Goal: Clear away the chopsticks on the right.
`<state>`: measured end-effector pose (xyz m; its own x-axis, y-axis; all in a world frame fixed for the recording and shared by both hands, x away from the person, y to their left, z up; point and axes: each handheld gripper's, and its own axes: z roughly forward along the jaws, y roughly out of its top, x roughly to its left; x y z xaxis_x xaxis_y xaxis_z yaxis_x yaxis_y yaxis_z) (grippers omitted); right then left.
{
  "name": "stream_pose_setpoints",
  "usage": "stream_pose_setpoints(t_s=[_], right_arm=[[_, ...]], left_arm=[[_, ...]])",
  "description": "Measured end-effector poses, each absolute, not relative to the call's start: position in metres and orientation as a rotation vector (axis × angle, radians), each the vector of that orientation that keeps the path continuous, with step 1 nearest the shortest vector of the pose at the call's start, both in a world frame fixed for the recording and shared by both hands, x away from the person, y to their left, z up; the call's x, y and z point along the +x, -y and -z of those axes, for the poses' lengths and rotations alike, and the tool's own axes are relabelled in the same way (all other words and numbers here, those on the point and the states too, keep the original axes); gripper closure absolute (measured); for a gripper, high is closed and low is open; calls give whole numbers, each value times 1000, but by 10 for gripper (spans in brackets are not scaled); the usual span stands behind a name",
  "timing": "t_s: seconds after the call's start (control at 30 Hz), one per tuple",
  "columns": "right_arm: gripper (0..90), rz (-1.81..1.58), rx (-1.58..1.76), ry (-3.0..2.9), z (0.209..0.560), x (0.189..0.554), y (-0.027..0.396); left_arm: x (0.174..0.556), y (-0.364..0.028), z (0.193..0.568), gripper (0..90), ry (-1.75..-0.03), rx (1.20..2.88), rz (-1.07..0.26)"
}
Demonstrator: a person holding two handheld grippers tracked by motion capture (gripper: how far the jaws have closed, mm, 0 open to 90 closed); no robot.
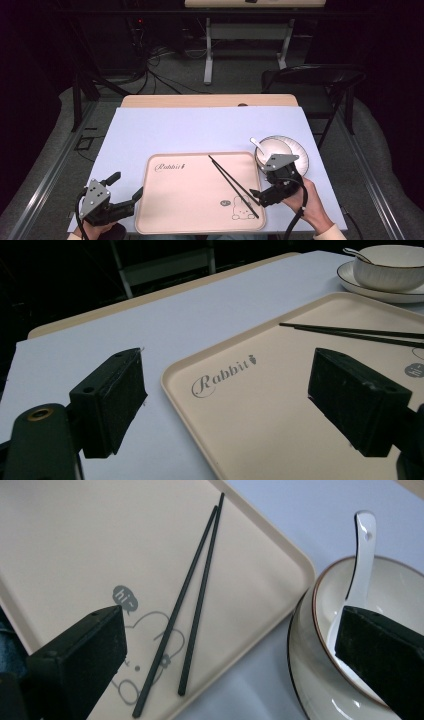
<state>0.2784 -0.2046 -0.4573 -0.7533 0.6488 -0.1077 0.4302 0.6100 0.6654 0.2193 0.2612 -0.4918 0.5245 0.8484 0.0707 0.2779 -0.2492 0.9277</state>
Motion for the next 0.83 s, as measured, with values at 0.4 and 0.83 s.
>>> stream_pose_setpoints(t_s=[0.4, 0.83], right_arm=[[0, -1025, 924, -2344, 484, 237, 257], [0, -1097, 996, -2298, 500, 222, 270]], left_arm=[[220, -260, 492, 151, -937, 1794, -736], [220, -259, 492, 151, -933, 1795, -739]])
